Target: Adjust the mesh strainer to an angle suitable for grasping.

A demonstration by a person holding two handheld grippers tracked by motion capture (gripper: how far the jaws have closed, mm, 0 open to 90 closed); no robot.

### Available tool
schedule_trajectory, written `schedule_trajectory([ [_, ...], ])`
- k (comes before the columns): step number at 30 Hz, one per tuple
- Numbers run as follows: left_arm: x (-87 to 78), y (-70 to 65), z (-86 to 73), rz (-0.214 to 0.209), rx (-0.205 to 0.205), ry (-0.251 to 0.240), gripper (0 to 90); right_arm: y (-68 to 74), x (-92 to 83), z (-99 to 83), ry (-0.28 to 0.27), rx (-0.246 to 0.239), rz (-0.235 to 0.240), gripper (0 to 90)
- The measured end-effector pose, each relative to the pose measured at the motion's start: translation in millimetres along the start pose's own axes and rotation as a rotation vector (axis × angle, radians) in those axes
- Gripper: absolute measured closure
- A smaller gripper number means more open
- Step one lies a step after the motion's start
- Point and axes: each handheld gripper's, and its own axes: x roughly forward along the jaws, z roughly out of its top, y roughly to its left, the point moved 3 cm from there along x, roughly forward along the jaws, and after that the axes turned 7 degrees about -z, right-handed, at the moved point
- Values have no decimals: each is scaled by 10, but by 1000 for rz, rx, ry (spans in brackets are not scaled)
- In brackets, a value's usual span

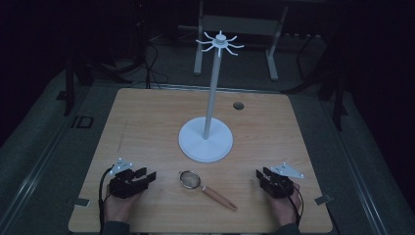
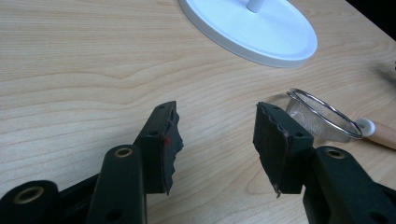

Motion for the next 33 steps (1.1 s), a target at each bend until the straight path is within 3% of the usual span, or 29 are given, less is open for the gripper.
schedule_trajectory([
  [10, -13, 21, -20, 8, -28, -6, 514, 279, -115, 9, -33, -81, 113, 734],
  [12, -10, 11, -22, 9, -27, -8, 517, 347, -130, 9, -38, -79, 149, 751],
  [16, -4, 14, -25, 9, -26, -2, 516, 460, -157, 0, -25, -84, 232, 882],
  [22, 1, 8, -28, 7, -27, 0, 517, 652, -199, -15, -25, -88, 421, 897],
  [26, 1, 8, -29, 8, -29, 0, 517, 801, -241, -29, -23, -125, 492, 897],
  [30, 7, -31, -25, -3, -31, -3, 518, 936, -229, -77, 3, -165, 529, 896],
  [33, 21, -102, -3, -31, -19, -9, 517, 1006, -240, -94, 12, -178, 567, 896],
])
